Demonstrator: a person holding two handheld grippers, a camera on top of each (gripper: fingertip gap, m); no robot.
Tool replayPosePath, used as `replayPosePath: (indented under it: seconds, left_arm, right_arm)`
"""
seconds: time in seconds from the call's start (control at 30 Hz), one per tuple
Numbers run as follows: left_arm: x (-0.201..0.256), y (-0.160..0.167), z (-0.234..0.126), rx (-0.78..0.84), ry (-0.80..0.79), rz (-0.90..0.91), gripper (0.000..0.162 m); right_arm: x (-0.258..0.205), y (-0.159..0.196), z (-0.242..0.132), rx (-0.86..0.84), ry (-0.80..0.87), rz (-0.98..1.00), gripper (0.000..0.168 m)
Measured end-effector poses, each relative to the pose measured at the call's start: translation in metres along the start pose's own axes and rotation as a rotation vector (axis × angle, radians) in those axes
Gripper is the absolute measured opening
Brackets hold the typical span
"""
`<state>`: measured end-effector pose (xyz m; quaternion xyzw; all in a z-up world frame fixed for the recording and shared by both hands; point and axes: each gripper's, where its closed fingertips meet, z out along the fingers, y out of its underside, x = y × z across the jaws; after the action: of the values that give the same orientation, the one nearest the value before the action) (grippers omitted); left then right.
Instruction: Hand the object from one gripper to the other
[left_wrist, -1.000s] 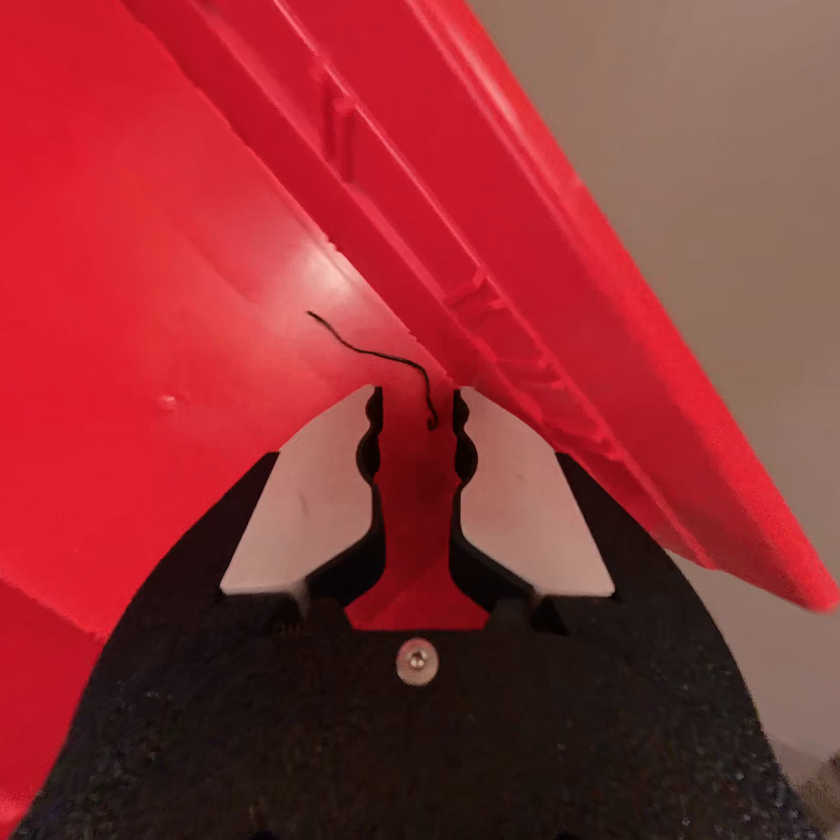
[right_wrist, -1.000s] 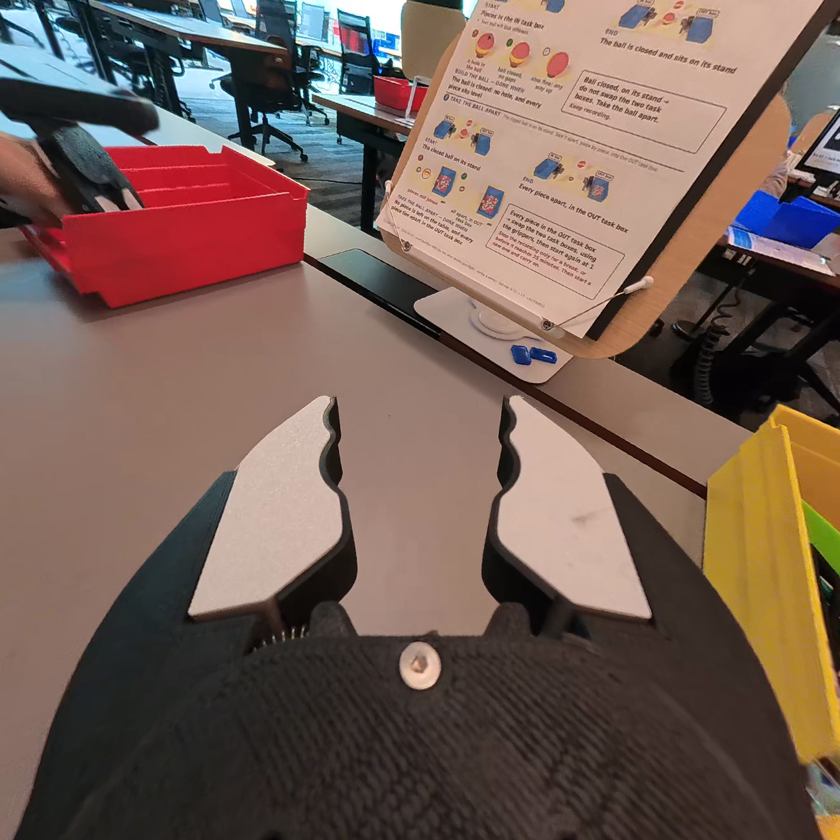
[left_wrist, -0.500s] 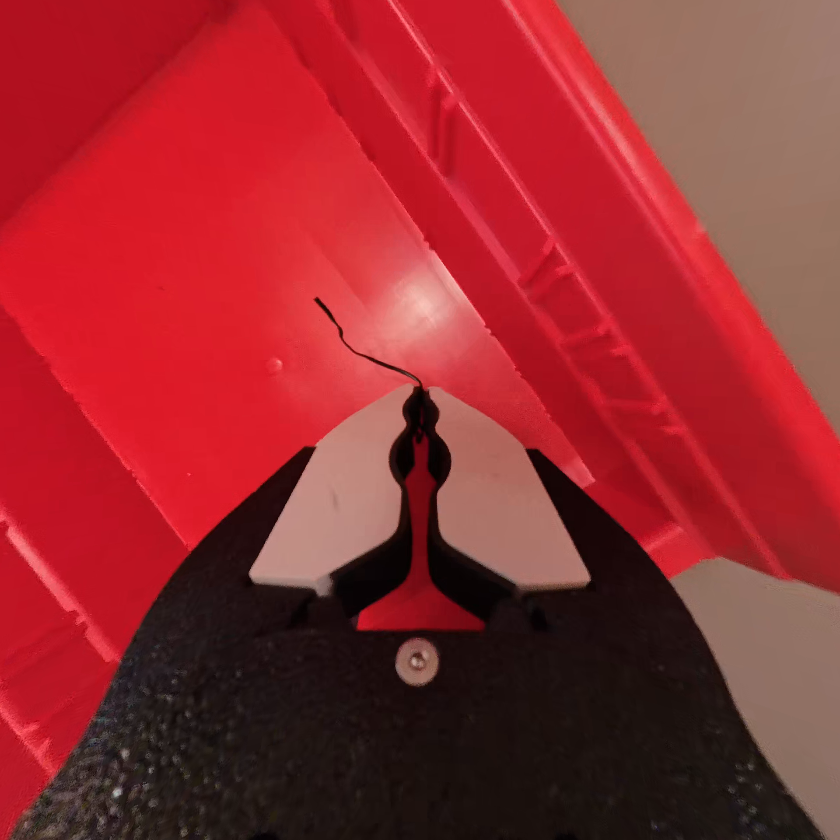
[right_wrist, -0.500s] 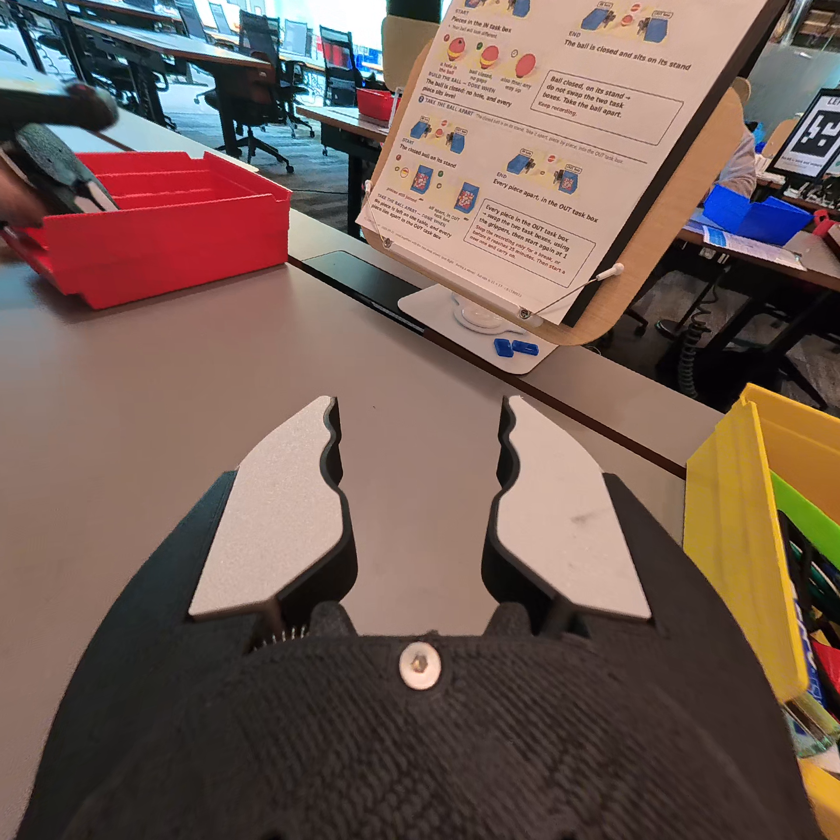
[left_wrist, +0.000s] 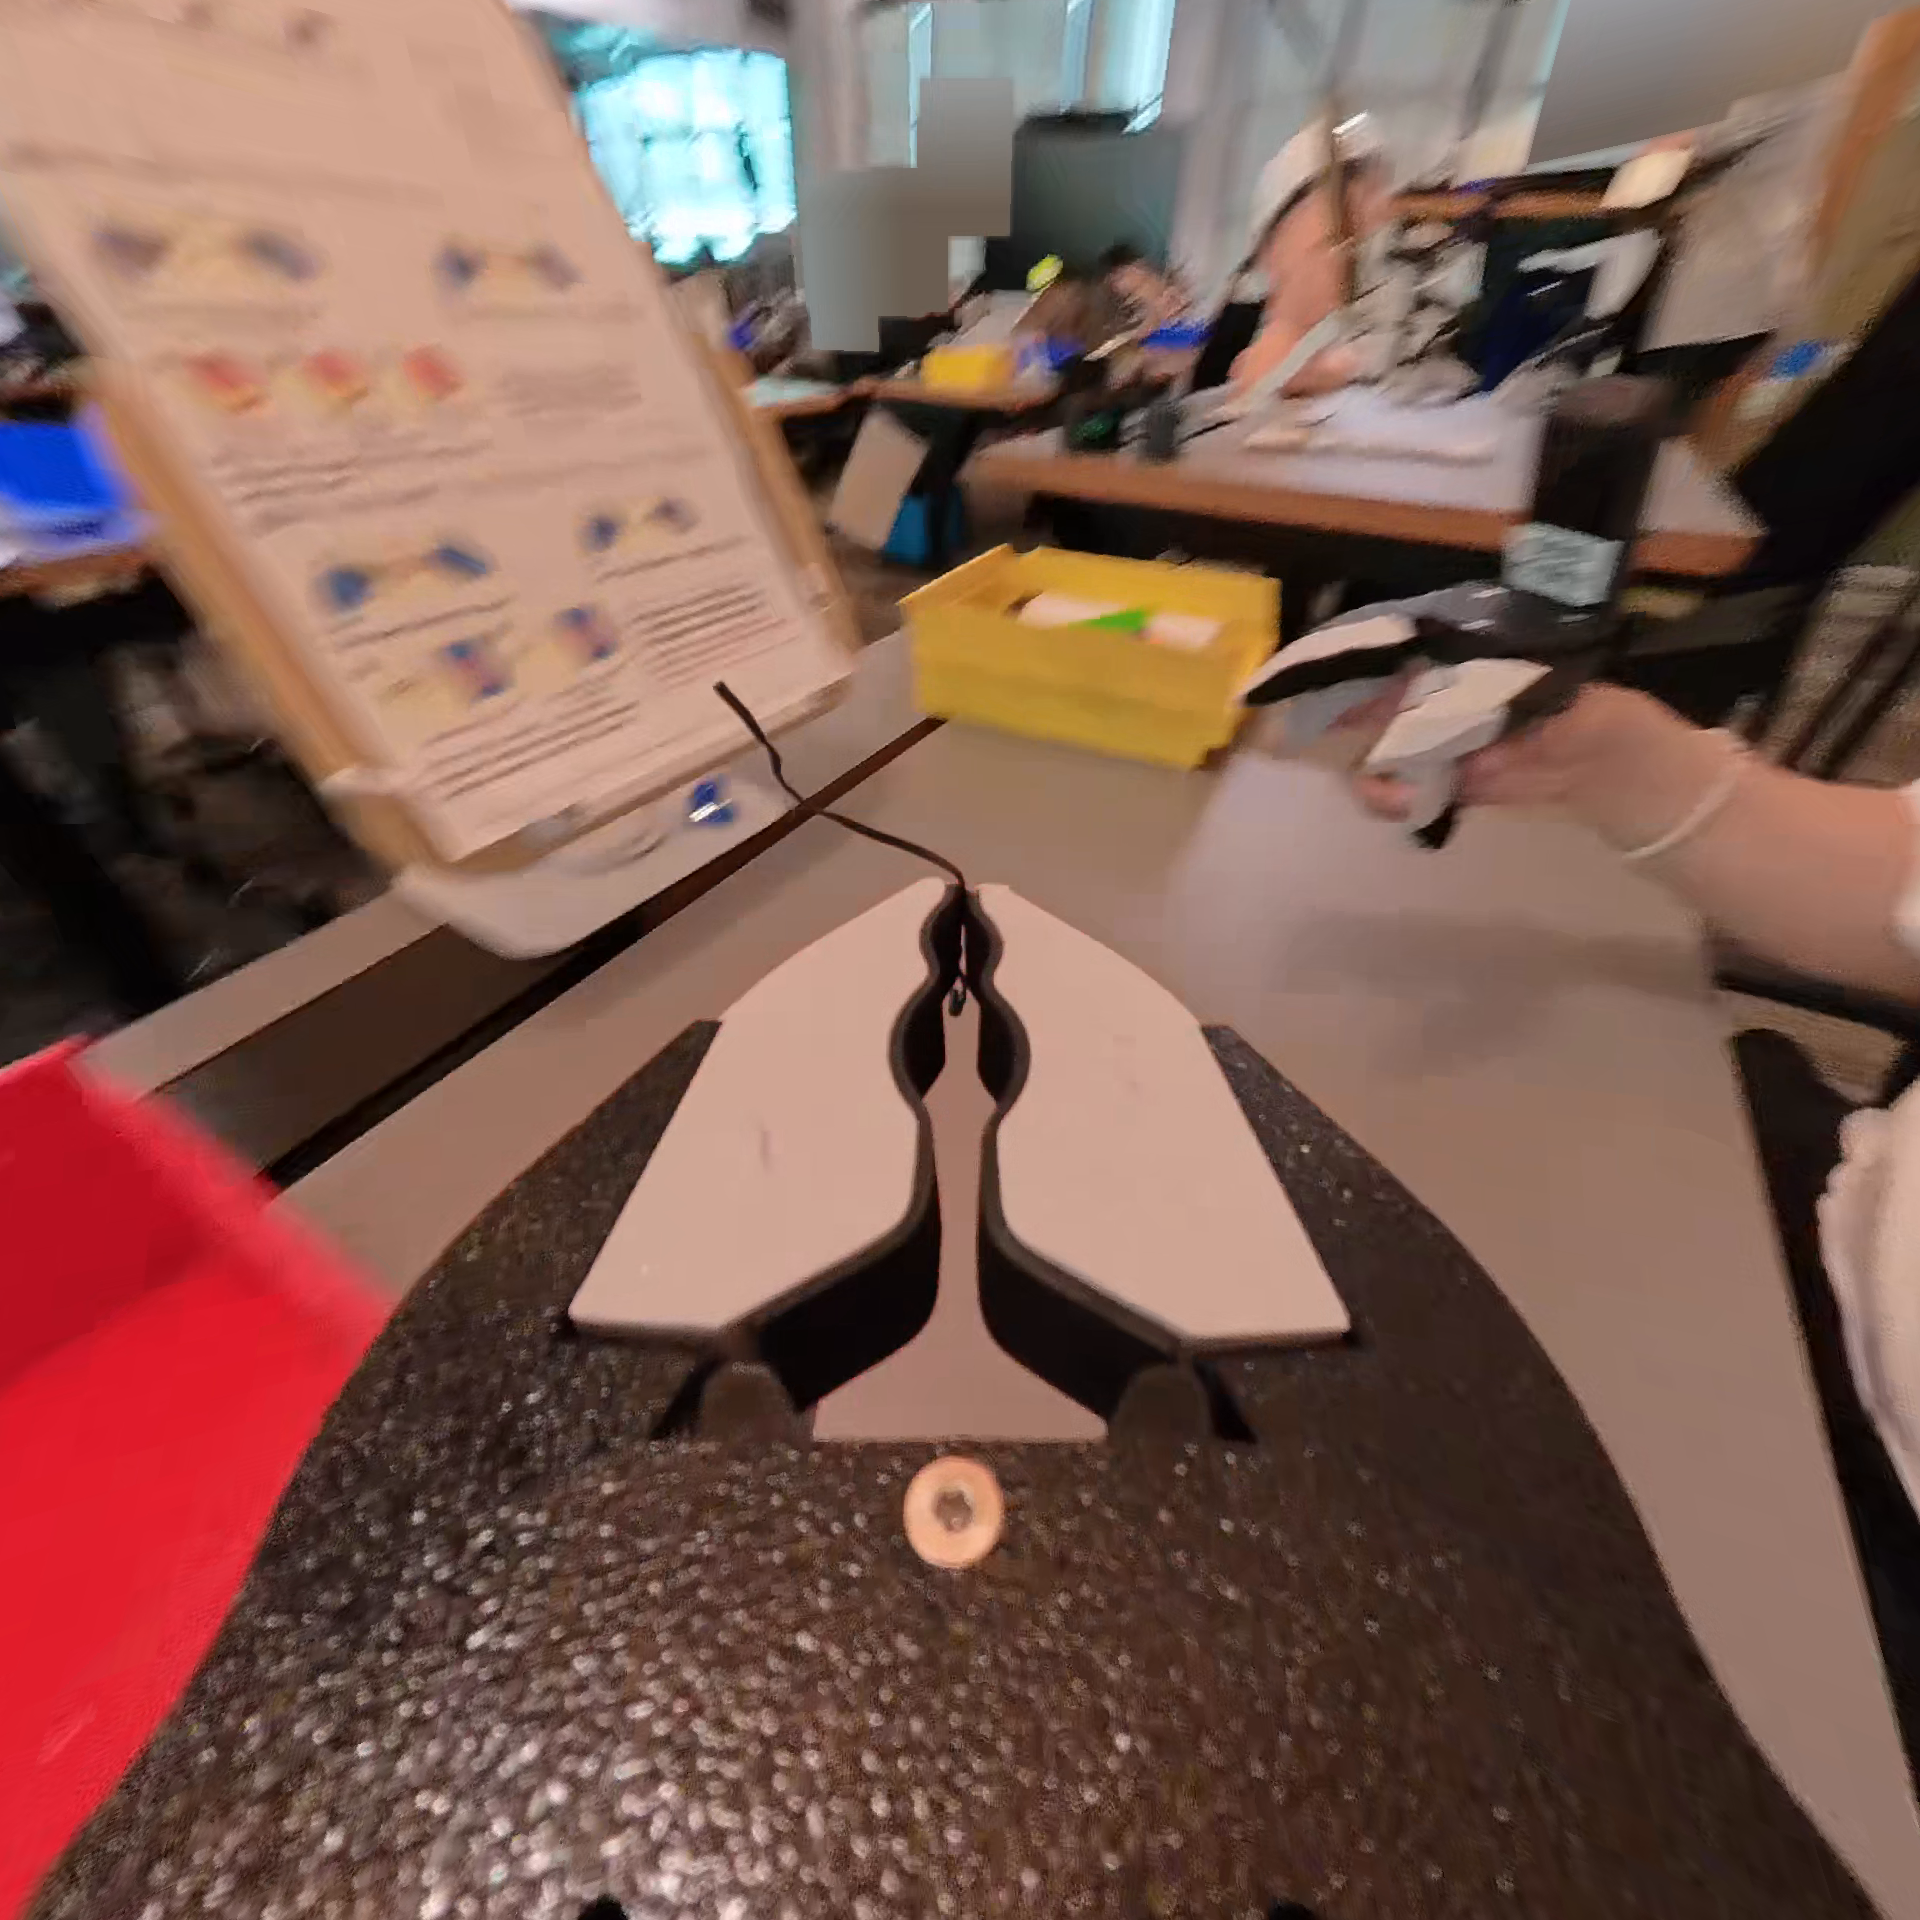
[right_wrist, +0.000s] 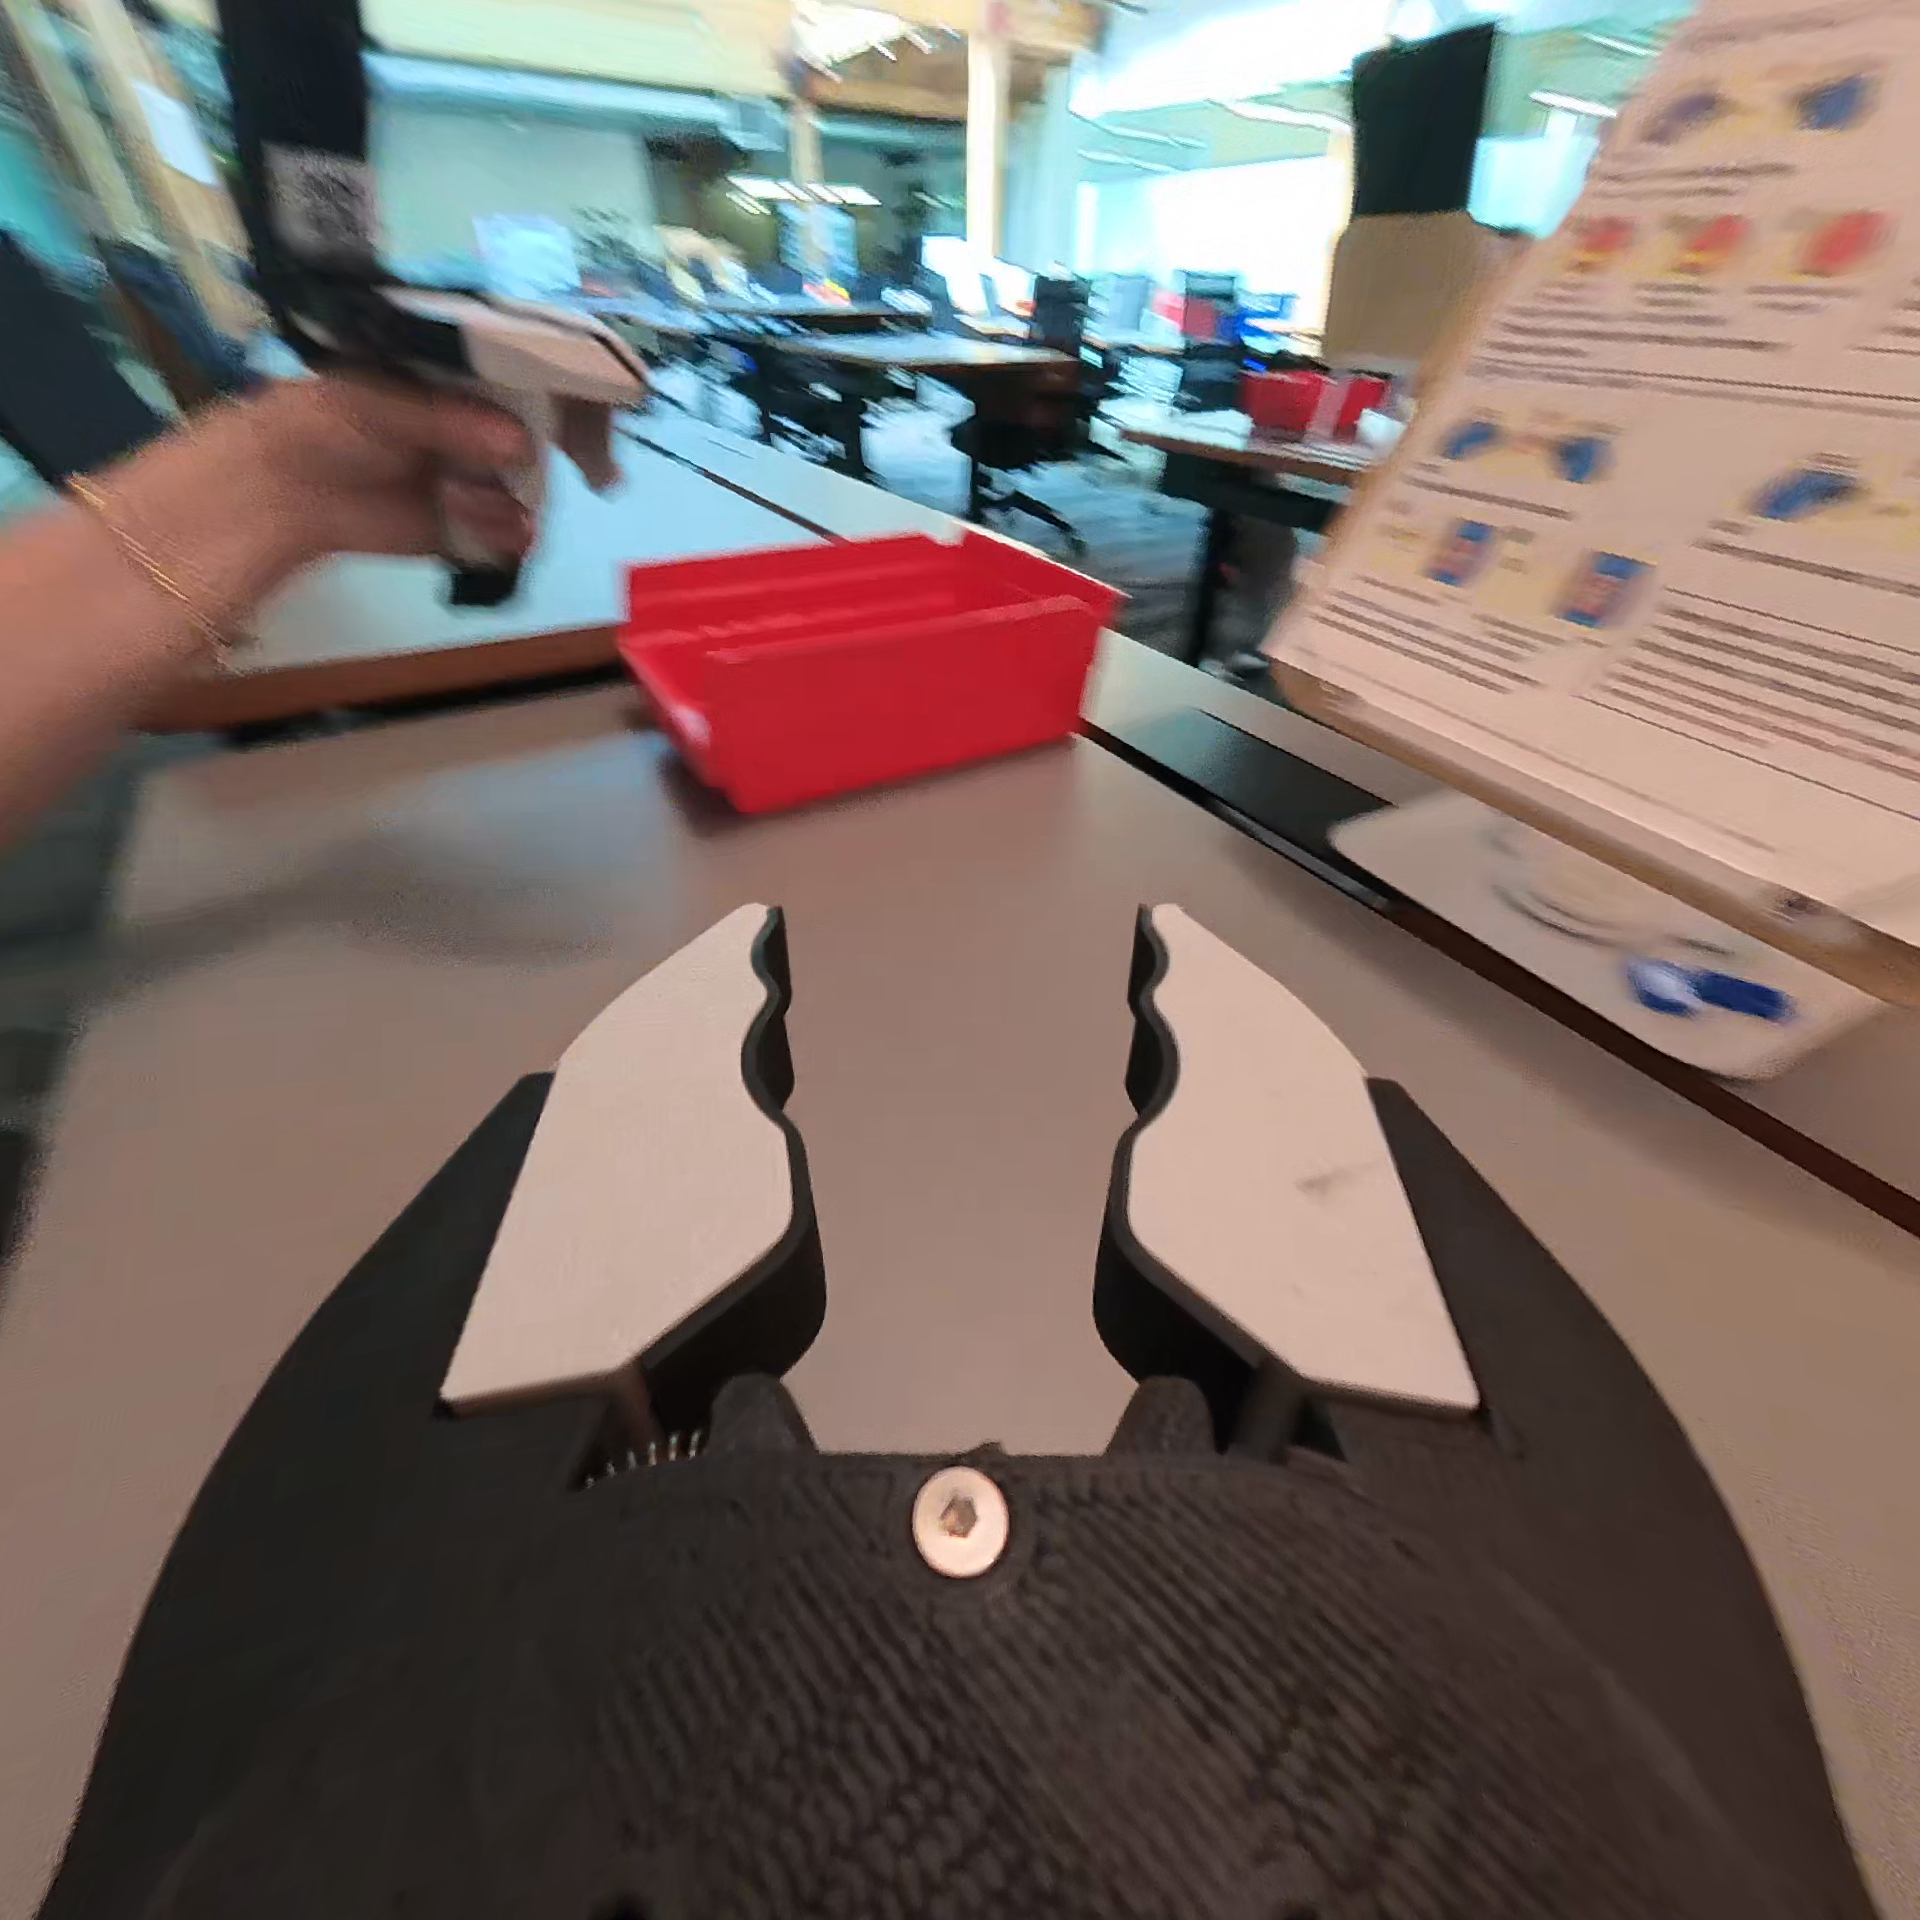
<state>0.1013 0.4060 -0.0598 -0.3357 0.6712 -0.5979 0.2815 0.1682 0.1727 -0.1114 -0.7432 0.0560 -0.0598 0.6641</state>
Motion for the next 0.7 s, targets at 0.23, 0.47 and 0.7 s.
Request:
replayPosePath:
  seconds: [0.23, 0.47, 0.7]
  left_arm:
    - [0.149, 0.026, 0.097, 0.041, 0.212, 0.290, 0.000]
    - [0.224, 0.046, 0.138, -0.017, 0.307, 0.364, 0.000]
    - [0.261, 0.042, 0.143, -0.032, 0.332, 0.405, 0.000]
  right_arm:
    - [-0.076, -0.046, 0.024, 0.113, -0.336, 0.306, 0.067]
    - [-0.085, -0.037, -0.025, 0.052, -0.320, 0.118, 0.025]
    - [-0.101, -0.029, -0.057, 0.079, -0.281, 0.035, 0.005]
